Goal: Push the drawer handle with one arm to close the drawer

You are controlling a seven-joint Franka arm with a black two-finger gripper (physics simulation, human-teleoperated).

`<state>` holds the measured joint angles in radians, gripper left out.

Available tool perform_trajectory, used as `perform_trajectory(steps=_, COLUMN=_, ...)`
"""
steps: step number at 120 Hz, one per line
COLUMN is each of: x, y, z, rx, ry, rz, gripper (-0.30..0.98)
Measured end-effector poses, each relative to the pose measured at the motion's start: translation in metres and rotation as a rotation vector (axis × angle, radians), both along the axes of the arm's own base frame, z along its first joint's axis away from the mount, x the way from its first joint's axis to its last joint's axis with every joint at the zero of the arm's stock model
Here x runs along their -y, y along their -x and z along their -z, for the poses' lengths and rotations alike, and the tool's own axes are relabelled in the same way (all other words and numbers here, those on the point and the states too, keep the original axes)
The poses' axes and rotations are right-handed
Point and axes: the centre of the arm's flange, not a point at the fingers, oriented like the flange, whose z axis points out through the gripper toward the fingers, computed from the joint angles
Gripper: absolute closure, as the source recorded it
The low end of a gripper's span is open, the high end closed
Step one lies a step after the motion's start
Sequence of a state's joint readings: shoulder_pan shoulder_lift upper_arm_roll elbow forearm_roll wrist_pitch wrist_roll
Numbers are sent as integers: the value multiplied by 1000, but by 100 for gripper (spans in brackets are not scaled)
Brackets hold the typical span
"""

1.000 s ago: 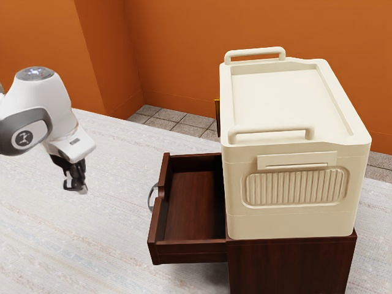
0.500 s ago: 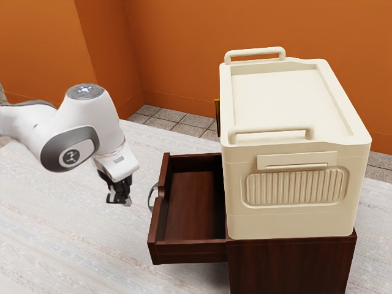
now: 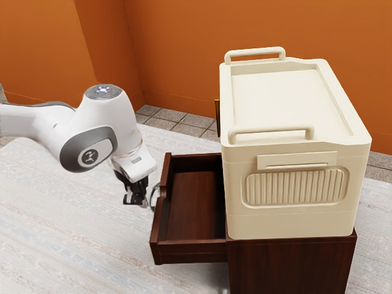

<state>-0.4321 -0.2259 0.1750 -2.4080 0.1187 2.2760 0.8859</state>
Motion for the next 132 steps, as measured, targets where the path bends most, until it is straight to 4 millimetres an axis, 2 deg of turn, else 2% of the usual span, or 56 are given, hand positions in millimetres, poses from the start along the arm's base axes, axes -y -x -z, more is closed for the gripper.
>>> perform_trajectory(steps=38, x=36, y=-10, z=-1, rx=5, ry=3, rz=38, gripper=78)
perform_trajectory(steps=58, x=58, y=-20, z=-10, rx=25, ry=6, rz=60, gripper=78)
perform_trajectory(steps=81, x=75, y=-29, z=-7, rx=24, ry=1, rz=75, gripper=79)
perform_trajectory(steps=132, x=86, y=-51, z=-4, rx=27, ry=0, rz=68, gripper=79)
